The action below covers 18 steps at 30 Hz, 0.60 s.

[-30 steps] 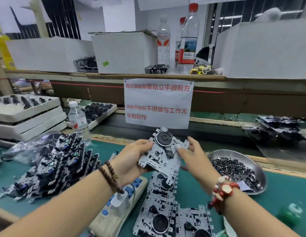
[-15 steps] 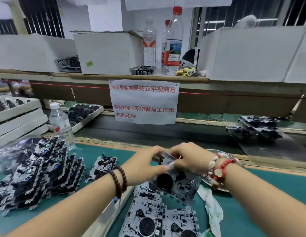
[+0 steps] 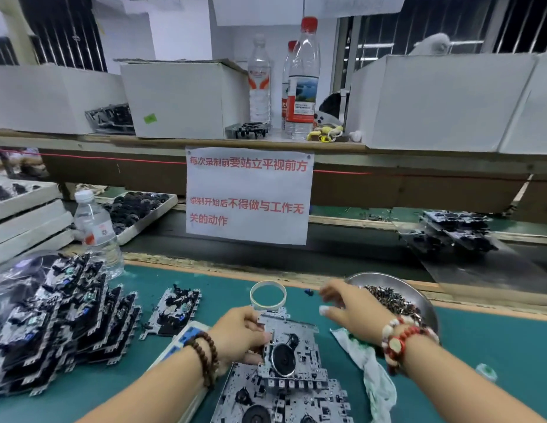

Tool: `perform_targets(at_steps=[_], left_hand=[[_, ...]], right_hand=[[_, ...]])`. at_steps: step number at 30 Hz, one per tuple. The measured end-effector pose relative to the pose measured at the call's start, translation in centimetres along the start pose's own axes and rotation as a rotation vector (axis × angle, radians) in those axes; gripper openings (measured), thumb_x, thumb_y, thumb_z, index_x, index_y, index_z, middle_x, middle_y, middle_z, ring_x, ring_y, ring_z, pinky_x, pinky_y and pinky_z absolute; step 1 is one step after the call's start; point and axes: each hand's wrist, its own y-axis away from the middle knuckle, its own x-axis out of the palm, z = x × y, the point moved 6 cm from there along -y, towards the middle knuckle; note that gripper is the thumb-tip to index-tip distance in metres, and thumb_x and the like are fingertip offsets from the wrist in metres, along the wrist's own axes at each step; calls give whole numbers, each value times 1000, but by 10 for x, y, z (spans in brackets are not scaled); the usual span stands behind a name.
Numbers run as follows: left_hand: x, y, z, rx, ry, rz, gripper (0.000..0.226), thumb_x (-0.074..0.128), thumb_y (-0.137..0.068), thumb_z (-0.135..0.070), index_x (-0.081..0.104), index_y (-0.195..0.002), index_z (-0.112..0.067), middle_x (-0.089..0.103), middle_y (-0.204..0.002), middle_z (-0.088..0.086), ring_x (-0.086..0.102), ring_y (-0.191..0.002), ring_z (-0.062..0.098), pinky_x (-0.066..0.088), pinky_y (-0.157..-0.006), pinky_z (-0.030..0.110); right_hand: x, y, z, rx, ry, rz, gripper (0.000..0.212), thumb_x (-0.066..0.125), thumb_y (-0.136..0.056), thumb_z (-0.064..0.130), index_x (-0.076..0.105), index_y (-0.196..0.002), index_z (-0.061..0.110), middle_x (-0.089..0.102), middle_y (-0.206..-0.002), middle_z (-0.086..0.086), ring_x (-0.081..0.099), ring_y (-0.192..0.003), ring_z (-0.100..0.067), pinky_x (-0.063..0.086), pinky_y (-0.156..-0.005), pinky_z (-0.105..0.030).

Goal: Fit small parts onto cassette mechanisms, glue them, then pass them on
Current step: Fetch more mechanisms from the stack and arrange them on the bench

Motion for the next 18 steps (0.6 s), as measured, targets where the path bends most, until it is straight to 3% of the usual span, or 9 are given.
perform_targets(at_steps=[4, 7, 9, 12, 15, 18], left_hand=[[4, -4, -5, 14, 231, -60, 14, 59, -86, 1, 50, -93, -6, 54, -92, 10, 58, -74, 17, 52, -53, 21], [23, -3, -6, -10, 380, -46, 15, 56, -86, 5, 51, -98, -3, 61, -105, 15, 63, -88, 25, 54, -57, 24], [34, -2, -4, -43, 371, 1, 16, 56, -86, 5, 53, -99, -4, 62, -107, 14, 64, -92, 24, 56, -62, 26], [31, -1, -3, -33, 104, 19, 19, 60, -87, -7, 51, -104, -11, 56, -110, 5, 62, -87, 14, 58, -73, 33], [-8, -2, -11, 105, -216, -156, 31, 60, -89, -17, 46, -117, -20, 43, -118, -7, 56, -96, 10, 54, -81, 26], [-56, 5, -22, 223, -308, -334, 30, 55, -91, -15, 46, -119, -19, 42, -120, -5, 57, -86, 8, 48, -65, 14]], right_hand=[[38, 14, -40, 309, -453, 76, 30, 49, -95, 32, 46, -121, 17, 53, -118, -2, 55, -99, -13, 50, -79, -25], [41, 14, -42, 461, -848, 82, 15, 50, -95, 25, 55, -94, 10, 54, -100, -9, 55, -83, -17, 54, -64, -27], [31, 10, -44, 456, -850, 84, 18, 52, -94, 23, 53, -84, 9, 51, -85, -6, 54, -69, -13, 53, -55, -24], [21, 1, -48, 426, -815, 130, 16, 54, -94, 23, 53, -81, 13, 49, -86, -5, 51, -68, -13, 50, -51, -23], [9, -11, -56, 407, -663, 197, 9, 53, -94, 21, 54, -86, 16, 50, -82, -3, 50, -64, -11, 50, -50, -22], [0, -25, -65, 386, -468, 328, 5, 53, -94, 19, 53, -92, 15, 51, -81, -6, 52, -56, -12, 50, -49, -22]])
